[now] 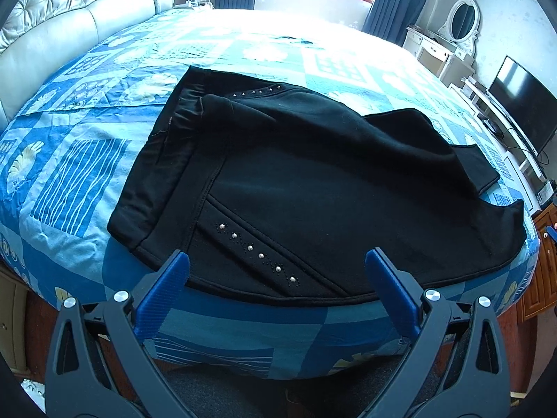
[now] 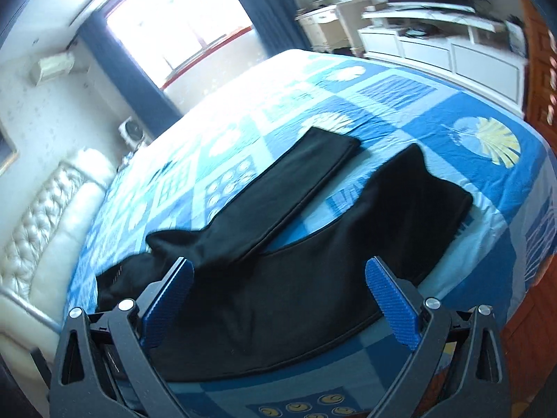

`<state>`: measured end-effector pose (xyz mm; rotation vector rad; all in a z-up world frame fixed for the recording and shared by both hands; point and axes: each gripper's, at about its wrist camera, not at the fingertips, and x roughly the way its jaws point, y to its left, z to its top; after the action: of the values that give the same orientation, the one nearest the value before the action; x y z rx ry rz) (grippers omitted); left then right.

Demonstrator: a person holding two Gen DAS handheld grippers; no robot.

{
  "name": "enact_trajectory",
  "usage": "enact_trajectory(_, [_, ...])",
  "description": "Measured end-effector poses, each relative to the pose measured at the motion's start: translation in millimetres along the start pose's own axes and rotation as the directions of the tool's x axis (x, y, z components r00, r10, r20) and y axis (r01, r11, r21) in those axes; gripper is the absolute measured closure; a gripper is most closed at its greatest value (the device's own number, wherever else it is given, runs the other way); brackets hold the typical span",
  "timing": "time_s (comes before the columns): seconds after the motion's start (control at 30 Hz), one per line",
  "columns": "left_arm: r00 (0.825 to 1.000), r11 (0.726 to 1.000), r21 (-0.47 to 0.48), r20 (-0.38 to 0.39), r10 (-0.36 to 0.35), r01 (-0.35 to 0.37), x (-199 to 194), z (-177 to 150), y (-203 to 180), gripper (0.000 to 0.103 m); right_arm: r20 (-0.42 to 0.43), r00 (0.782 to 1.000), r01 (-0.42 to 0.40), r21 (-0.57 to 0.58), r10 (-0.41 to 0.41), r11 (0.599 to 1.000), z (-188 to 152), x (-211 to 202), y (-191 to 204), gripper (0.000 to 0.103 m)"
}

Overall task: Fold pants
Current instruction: 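Roll the right tool and grasp the black trouser leg with it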

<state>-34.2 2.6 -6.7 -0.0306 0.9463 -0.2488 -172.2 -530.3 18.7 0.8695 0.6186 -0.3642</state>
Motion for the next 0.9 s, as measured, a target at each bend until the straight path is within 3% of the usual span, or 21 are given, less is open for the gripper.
enact_trajectory(0.1, [0.999,0.999,-0.01,0.015,0.034,-0.034,0,4,10,0.002,0.023,0.998,0.052,0.155,-0.056,0.987,23,11,-64,0.004])
enact_trajectory(0.2, [0.997,0.996,-0.03,0.005,0.079,-0.078,4,9,21,0.002,0.013,0.995,0.088,0.243,-0.094,0.966,30,28,-103,0.004])
enact_trajectory(0.33, [0.992,0.99,-0.051,-0.011,0.128,-0.128,7,10,32,0.002,0.013,0.999,-0.039,0.374,0.037,0.926,25,50,-130,0.004])
enact_trajectory(0.43, [0.989,0.987,-0.074,-0.029,0.144,-0.146,11,9,39,0.002,-0.003,0.997,-0.074,0.415,0.082,0.907,18,65,-134,0.007])
enact_trajectory(0.53, [0.986,0.983,-0.087,-0.038,0.16,-0.163,15,8,40,0.002,-0.033,0.995,-0.068,0.437,0.092,0.897,10,79,-136,0.056])
enact_trajectory(0.6, [0.985,0.982,-0.088,-0.044,0.164,-0.167,17,7,40,0.002,-0.021,0.996,-0.068,0.447,0.087,0.892,7,81,-140,0.062])
enact_trajectory(0.63, [0.985,0.982,-0.089,-0.048,0.165,-0.169,17,7,40,0.002,-0.019,0.997,-0.058,0.441,0.074,0.896,8,80,-141,0.072])
enact_trajectory(0.67, [0.985,0.981,-0.088,-0.05,0.167,-0.171,18,7,40,0.002,-0.019,0.998,-0.042,0.434,0.055,0.9,9,78,-143,0.088])
enact_trajectory(0.73, [0.984,0.981,-0.08,-0.049,0.172,-0.176,19,7,40,0.002,-0.017,1.0,-0.003,0.438,0.012,0.899,8,68,-152,0.095])
enact_trajectory(0.9, [0.984,0.979,-0.1,-0.049,0.171,-0.175,21,9,44,0.002,0.017,0.999,0.033,0.456,-0.045,0.889,-1,46,-174,0.096])
